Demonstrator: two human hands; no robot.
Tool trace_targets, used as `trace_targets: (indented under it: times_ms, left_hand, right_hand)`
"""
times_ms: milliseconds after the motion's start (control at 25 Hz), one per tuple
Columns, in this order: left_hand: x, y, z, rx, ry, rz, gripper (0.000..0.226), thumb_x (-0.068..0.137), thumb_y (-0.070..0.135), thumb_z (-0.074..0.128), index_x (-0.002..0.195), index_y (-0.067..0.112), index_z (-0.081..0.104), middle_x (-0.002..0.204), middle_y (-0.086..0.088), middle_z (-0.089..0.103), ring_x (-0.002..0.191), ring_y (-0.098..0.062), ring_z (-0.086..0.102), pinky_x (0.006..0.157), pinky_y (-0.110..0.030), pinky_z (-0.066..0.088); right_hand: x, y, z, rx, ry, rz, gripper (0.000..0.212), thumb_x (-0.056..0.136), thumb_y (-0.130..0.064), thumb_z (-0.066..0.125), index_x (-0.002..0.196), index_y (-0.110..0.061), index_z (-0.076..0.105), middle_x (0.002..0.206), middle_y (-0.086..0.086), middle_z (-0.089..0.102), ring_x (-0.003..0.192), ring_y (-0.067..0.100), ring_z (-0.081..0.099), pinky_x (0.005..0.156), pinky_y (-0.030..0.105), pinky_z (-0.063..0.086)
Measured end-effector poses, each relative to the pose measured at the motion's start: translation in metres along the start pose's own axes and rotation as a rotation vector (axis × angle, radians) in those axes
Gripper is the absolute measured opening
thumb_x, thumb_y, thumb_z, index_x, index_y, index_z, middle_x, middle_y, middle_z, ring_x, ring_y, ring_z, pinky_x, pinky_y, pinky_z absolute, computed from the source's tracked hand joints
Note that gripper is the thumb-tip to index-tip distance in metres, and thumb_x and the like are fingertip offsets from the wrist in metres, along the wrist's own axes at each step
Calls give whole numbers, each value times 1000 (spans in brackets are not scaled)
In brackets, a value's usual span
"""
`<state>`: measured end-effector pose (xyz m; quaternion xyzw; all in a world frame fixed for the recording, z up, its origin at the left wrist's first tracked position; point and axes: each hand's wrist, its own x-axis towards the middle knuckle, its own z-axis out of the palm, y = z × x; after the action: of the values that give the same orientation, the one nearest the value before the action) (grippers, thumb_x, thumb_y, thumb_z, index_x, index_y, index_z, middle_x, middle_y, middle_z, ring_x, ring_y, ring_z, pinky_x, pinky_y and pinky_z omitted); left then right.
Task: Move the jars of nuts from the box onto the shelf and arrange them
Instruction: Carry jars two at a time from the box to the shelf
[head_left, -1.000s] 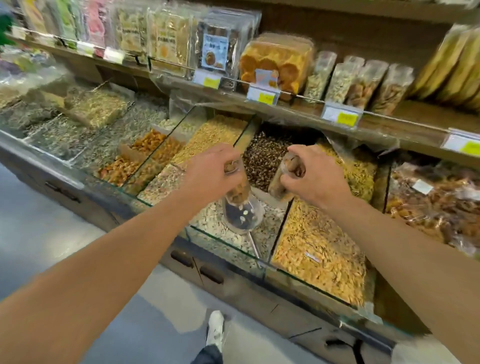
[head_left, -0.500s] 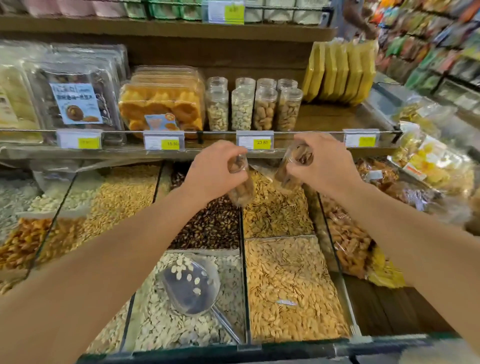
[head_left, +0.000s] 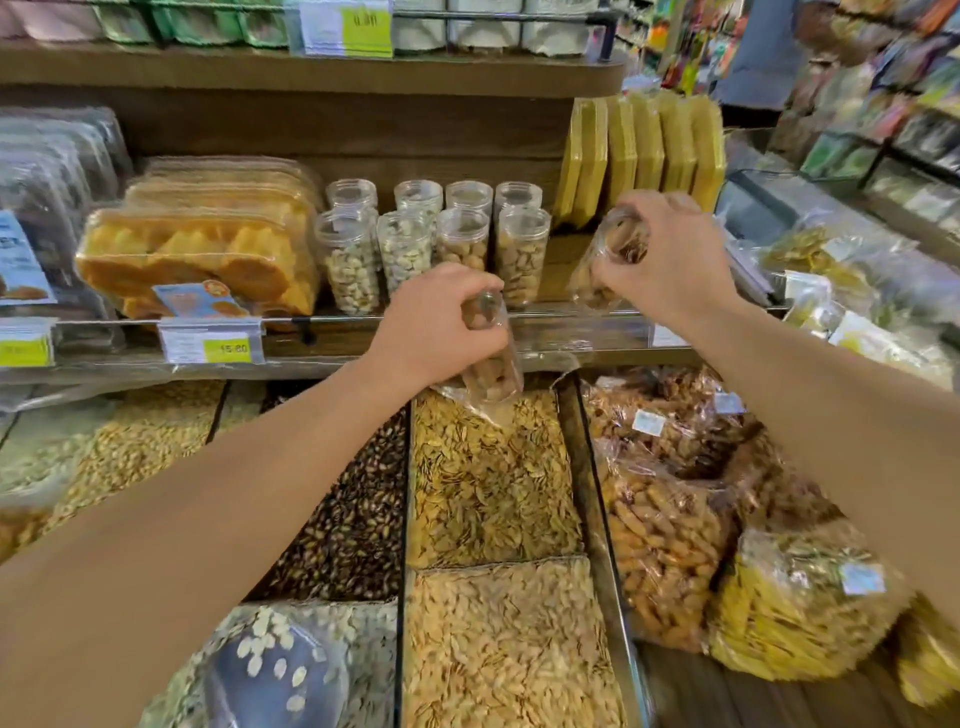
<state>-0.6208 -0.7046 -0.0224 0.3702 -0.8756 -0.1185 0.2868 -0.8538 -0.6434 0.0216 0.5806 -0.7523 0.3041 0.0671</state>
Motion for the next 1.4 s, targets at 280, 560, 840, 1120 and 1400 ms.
trace_targets:
  times_ms: [280,560,840,1120,1400]
  left_hand:
    - [62,4,20,-12,-44,-26,57,66,49,63,121,31,63,114,10,62,100,-9,58,85,-30,47]
    - [89,-7,26,-64,-95,-14,48,66,46,66,112,33,67,100,14,63,91,-5,57,80,-25,49]
    - [101,-6,23,-102,-129,-29,47,67,44,63,113,32,68,101,13,65,92,-5,59,81,-31,52]
    - [138,34,15,-88,-10,108,48,68,44,64,114,31,66,105,10,62,95,-4,54,77,-18,38]
    - [185,47,78,256,-199,227,48,78,34,66,124,27,57,122,0,55,111,-20,54,89,-43,49]
  right_hand:
    - [93,31,51,36,-90,20,60,77,-25,71,133,-21,51,128,6,50,115,24,53,91,28,39]
    - [148,43,103,74,-180,78,63,80,-27,72,138,-22,48,130,7,46,115,26,52,95,34,41]
    - [154,53,106,172,-218,91,70,81,-24,72,144,-18,41,142,7,43,129,24,44,99,23,30]
    - [103,77,67,130,-199,78,66,83,-27,70,142,-17,42,144,6,41,131,21,41,106,26,30]
    - [58,108,46,-7,-194,108,69,83,-30,69,145,-16,40,148,5,37,130,26,43,104,34,36]
